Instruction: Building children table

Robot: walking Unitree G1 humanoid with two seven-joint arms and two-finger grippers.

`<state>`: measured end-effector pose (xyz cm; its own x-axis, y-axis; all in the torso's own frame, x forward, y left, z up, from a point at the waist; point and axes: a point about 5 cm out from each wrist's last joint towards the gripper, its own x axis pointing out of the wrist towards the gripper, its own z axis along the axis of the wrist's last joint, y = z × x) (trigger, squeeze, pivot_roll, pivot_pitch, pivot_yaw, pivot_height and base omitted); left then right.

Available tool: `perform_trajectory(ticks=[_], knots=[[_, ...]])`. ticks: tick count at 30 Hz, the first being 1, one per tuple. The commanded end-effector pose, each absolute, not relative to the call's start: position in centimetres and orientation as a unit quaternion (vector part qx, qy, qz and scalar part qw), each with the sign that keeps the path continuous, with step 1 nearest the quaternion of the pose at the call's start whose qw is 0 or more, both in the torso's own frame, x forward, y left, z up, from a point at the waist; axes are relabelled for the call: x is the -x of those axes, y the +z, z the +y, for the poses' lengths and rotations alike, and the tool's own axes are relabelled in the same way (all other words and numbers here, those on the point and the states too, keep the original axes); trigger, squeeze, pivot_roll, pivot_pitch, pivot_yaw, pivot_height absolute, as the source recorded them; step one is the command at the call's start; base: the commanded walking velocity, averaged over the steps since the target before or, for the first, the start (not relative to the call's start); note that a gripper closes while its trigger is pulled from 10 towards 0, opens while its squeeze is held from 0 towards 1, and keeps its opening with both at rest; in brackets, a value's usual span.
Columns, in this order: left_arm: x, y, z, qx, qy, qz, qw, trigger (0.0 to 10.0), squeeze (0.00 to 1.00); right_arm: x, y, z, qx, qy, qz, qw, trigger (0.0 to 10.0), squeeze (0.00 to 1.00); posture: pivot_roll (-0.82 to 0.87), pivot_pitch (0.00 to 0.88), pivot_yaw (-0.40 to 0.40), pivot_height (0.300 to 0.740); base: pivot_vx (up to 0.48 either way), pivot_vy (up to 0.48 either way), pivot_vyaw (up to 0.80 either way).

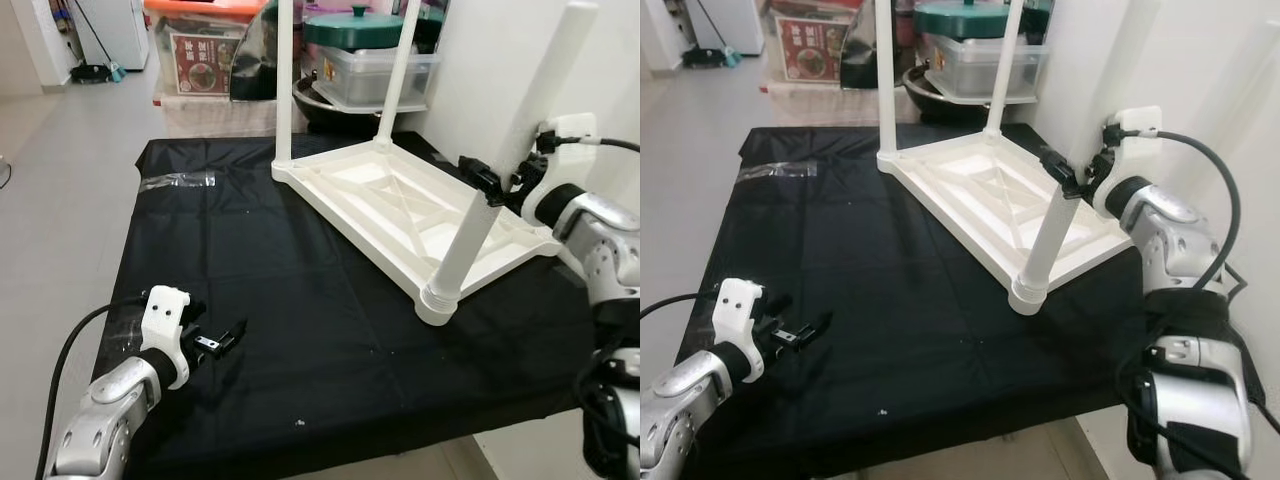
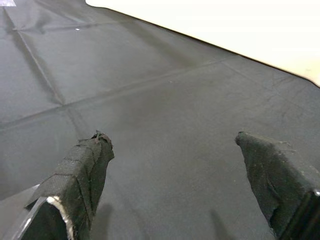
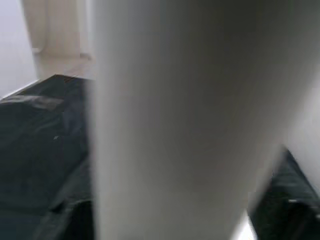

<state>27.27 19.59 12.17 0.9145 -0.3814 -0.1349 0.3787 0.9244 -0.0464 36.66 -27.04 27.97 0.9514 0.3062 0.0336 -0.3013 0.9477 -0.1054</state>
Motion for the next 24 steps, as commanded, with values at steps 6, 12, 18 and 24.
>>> perform_trajectory(ticks=[6,12,18,24], knots=[[-27.2,11.9,19.7,-0.001,-0.198,0.077,0.977,10.0,0.0,-36.9,26.9,-28.0,0.067,0.169,-0.004,0.983,0.0,0.0,0.04,0.0,-0.09,0.74,0.0,0.0,0.0],[-27.2,11.9,19.8,-0.002,-0.198,0.077,0.977,10.0,0.0,-37.0,26.4,-28.3,0.068,0.169,0.001,0.983,0.0,0.0,0.04,0.0,-0.094,0.74,0.0,0.0,0.0],[-27.2,12.0,19.6,-0.001,-0.2,0.076,0.977,10.0,0.0,-37.3,25.1,-28.8,0.048,0.112,0.023,0.992,0.0,0.0,0.04,0.0,-0.095,0.74,0.0,0.0,0.0],[-27.2,11.9,19.8,-0.004,-0.198,0.077,0.977,10.0,0.0,-37.4,22.0,-29.5,0.002,-0.094,0.057,0.994,0.0,0.0,0.05,0.0,-0.098,0.74,0.0,0.0,0.0]])
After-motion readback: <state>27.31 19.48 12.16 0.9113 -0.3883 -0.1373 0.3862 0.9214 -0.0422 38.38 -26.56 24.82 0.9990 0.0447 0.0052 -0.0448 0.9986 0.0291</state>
